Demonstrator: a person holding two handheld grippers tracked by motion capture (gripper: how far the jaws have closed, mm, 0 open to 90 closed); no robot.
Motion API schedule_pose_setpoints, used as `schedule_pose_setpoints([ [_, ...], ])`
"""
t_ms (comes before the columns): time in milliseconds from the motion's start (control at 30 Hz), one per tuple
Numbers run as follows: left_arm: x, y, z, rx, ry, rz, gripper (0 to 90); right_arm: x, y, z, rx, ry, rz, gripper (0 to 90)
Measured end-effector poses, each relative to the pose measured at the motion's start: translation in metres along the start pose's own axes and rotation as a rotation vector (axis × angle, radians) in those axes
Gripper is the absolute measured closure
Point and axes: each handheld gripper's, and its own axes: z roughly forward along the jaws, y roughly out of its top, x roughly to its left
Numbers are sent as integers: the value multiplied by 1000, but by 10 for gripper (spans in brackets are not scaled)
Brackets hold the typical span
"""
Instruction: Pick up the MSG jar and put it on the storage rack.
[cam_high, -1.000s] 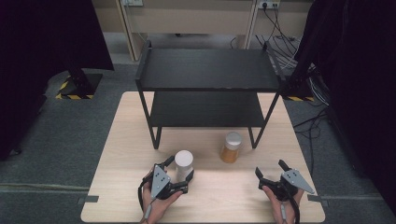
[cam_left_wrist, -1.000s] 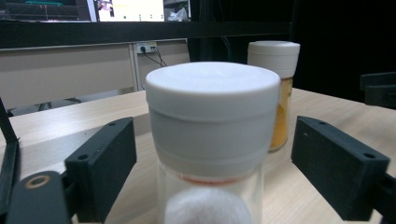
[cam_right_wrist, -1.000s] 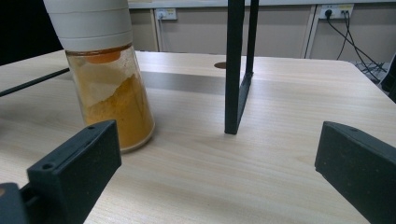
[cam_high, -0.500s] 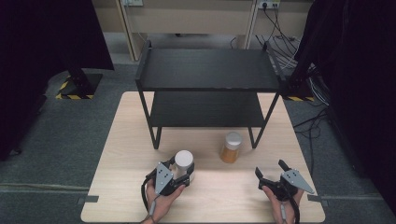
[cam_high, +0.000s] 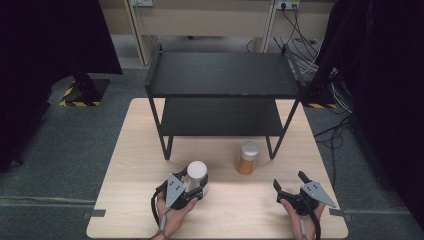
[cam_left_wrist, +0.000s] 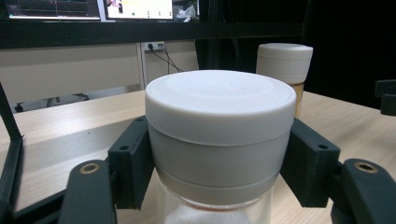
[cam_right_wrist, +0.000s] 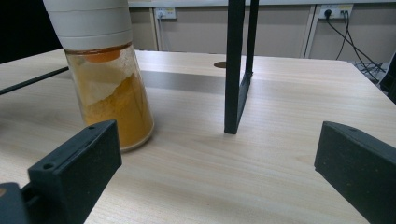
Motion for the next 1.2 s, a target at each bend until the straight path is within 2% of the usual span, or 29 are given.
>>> schedule_pose_setpoints([
  [100, -2, 2, -1, 1, 11, 20, 336, 0, 0, 0, 0, 0, 0, 9],
  [200, -2, 5, -2, -12, 14, 9, 335, 0, 0, 0, 0, 0, 2, 10],
  [867, -4, 49, -13, -129, 35, 20, 336, 0, 0, 0, 1, -2, 3, 12],
  [1200, -3, 64, -12, -141, 58, 36, 336, 0, 1, 0, 3, -1, 3, 13],
])
